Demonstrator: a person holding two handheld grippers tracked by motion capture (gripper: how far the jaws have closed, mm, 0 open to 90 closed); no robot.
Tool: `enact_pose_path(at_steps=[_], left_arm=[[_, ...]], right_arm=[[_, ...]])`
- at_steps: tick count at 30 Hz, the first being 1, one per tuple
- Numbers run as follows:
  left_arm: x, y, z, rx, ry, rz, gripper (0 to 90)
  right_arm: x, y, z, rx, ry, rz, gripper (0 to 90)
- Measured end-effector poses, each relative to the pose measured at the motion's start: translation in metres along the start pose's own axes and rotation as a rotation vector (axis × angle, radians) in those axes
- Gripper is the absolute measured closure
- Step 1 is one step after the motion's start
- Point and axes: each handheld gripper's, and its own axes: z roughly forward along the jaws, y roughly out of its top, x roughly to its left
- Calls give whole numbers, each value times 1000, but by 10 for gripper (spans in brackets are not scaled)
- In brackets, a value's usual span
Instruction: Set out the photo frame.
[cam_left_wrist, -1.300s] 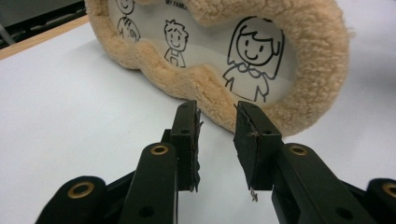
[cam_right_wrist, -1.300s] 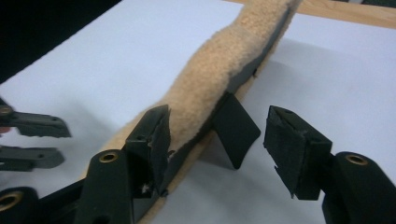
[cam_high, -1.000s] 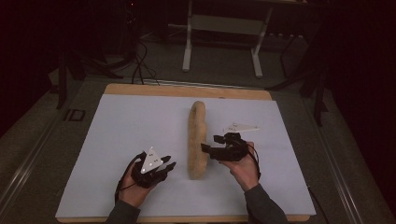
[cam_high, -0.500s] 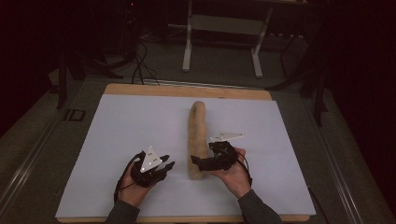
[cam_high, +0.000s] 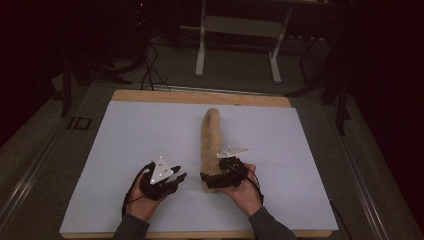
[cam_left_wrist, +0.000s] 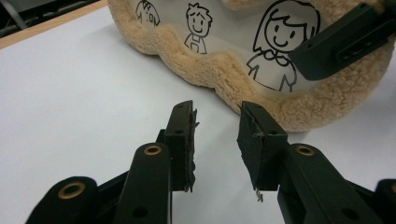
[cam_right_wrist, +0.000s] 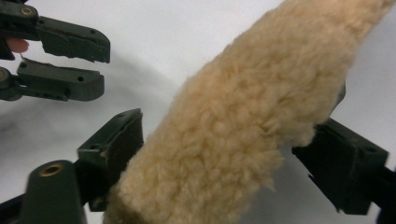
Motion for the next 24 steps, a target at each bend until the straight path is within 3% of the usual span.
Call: enact_pose_path(at_steps=[8,24], left_arm=[[1,-1,1,4,3,-3,656],[1,-1,2,15,8,3,656]], right_arm=[[2,-2,0,-3,23,13,296],[3,-4,-4,5,7,15,362]])
